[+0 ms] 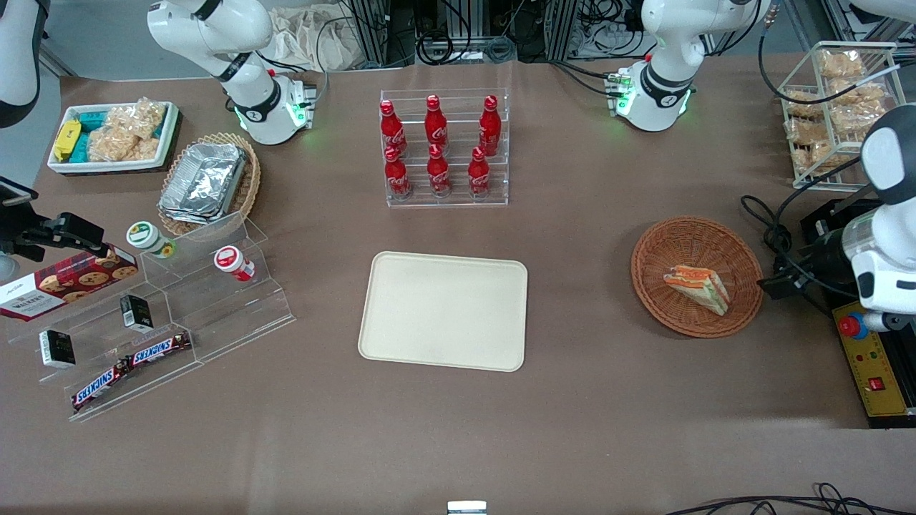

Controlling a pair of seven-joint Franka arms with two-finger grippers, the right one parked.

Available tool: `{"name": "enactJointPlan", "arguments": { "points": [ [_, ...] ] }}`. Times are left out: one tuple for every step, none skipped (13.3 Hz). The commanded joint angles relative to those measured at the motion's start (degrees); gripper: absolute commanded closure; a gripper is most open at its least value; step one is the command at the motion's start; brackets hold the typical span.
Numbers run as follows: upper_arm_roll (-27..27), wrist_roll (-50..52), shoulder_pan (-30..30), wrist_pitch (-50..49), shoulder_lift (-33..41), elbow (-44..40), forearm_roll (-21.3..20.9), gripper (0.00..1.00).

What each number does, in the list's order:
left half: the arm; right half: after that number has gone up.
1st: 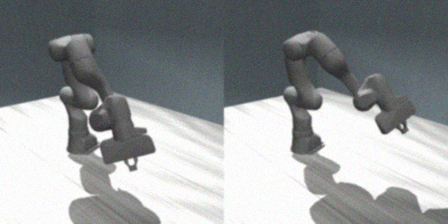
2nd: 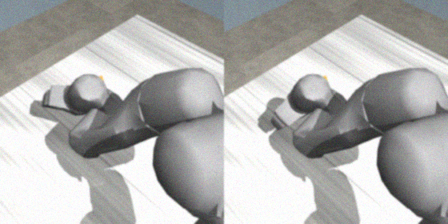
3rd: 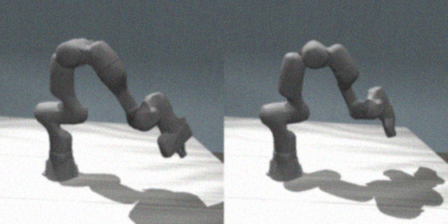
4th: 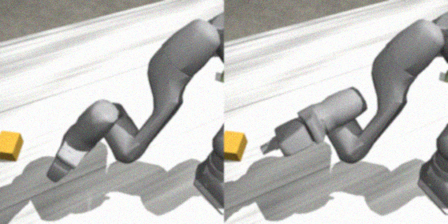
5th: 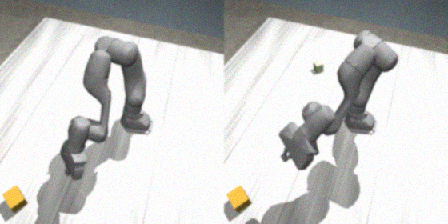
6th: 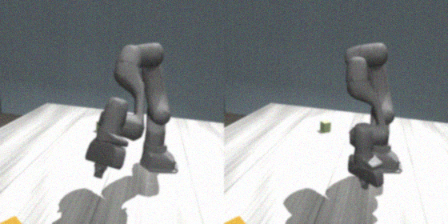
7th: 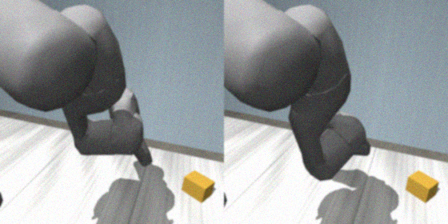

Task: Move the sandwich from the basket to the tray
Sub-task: 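Move the left gripper down over the sandwich in the wicker basket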

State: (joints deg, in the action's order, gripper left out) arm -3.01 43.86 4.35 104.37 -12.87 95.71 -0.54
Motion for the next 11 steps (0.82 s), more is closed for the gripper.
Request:
{"name": "enactJointPlan", "arguments": {
  "points": [
    [-0.33, 12.18, 0.13, 6.52, -0.22, 5.78, -0.77, 0.01],
    [-0.24, 13.95, 0.22, 8.98, -0.75, 7.98, -0.77, 0.01],
    [-0.24, 15.62, 0.22, 10.74, -1.28, 9.57, -0.86, 0.01],
    [-0.24, 16.34, 0.22, 11.81, -2.06, 11.23, -0.77, 0.01],
    [-0.24, 16.95, 0.22, 12.77, -2.59, 12.21, -0.77, 0.01],
    [-0.24, 18.78, 0.05, 13.83, -2.69, 13.52, -0.86, 0.01],
    [-0.33, 20.20, 0.05, 15.14, -2.77, 14.67, -0.86, 0.01],
    [-0.42, 21.08, -0.04, 16.20, -2.78, 16.51, -0.86, 0.01],
    [-0.50, 22.13, -0.56, 17.69, -2.86, 18.00, -0.86, 0.01],
    [-0.50, 23.54, -0.83, 19.01, -3.21, 19.58, -0.86, 0.01],
    [-0.50, 24.85, -1.01, 19.89, -3.48, 20.99, -0.86, 0.01]
  ]
}}
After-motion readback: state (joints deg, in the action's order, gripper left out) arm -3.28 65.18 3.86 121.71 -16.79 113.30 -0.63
